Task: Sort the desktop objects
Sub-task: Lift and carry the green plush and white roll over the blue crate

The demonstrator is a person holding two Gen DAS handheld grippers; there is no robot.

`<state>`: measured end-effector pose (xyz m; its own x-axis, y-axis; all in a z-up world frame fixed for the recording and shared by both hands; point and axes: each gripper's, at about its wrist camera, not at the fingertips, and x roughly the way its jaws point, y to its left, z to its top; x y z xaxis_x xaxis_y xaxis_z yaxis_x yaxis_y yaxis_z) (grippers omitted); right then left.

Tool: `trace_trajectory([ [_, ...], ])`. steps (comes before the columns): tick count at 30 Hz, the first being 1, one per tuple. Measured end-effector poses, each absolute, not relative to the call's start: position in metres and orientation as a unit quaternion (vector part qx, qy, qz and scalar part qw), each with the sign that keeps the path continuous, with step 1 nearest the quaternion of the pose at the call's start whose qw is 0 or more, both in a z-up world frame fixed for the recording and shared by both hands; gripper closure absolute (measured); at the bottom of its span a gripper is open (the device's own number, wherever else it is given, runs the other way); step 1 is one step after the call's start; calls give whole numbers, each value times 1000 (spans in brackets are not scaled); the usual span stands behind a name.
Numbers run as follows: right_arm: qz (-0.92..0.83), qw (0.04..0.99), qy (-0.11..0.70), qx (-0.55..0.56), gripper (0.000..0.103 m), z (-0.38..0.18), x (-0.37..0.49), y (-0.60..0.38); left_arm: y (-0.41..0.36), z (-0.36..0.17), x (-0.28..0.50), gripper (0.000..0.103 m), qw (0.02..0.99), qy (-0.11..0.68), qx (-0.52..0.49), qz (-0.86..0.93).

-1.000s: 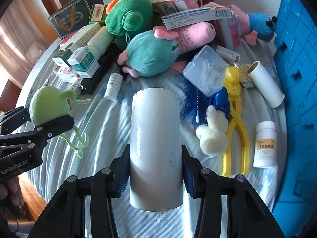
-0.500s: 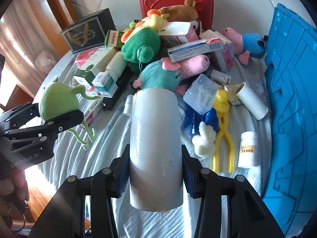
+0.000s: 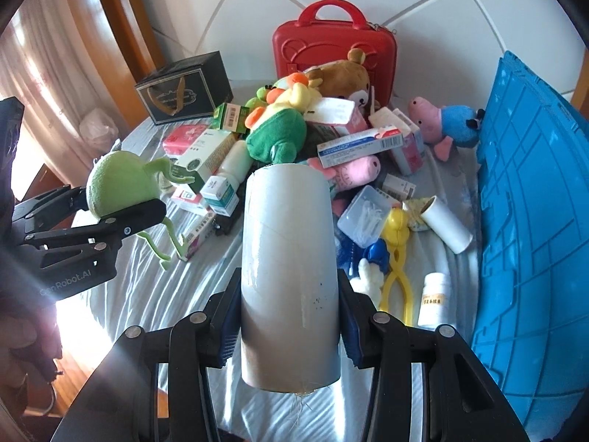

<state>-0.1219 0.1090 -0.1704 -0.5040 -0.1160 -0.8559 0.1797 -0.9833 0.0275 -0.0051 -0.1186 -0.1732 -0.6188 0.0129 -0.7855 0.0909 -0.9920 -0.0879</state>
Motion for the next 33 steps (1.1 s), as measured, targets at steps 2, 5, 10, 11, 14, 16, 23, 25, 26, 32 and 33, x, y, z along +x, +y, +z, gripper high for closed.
trace_trajectory([
  [2,-871,88,32,482,58,-158,-120,109,-118,-162,-5,46,21,58,429,-901],
  [5,-878,93,32,469,58,-140,-116,108,-115,-144,-6,46,20,57,416,-907],
  [10,-886,101,33,452,58,-115,-110,109,-109,-116,-4,46,21,51,395,-917],
  [11,-888,103,32,448,58,-109,-108,110,-108,-111,-4,46,20,51,392,-918],
  [14,-892,108,32,438,58,-96,-104,111,-104,-100,-1,45,20,46,383,-922],
  [16,-895,111,29,431,58,-86,-100,113,-100,-95,-1,45,20,41,381,-923],
  [23,-906,113,31,407,58,-58,-88,122,-90,-73,6,45,24,34,368,-929],
  [25,-908,113,30,402,58,-52,-84,125,-88,-66,8,45,26,32,362,-931],
  [26,-910,112,29,398,58,-49,-82,128,-86,-62,9,45,27,31,359,-932],
  [32,-916,112,22,384,58,-35,-70,140,-76,-46,13,45,26,26,345,-938],
  [33,-917,112,21,382,58,-33,-68,141,-74,-44,14,45,25,25,344,-938],
])
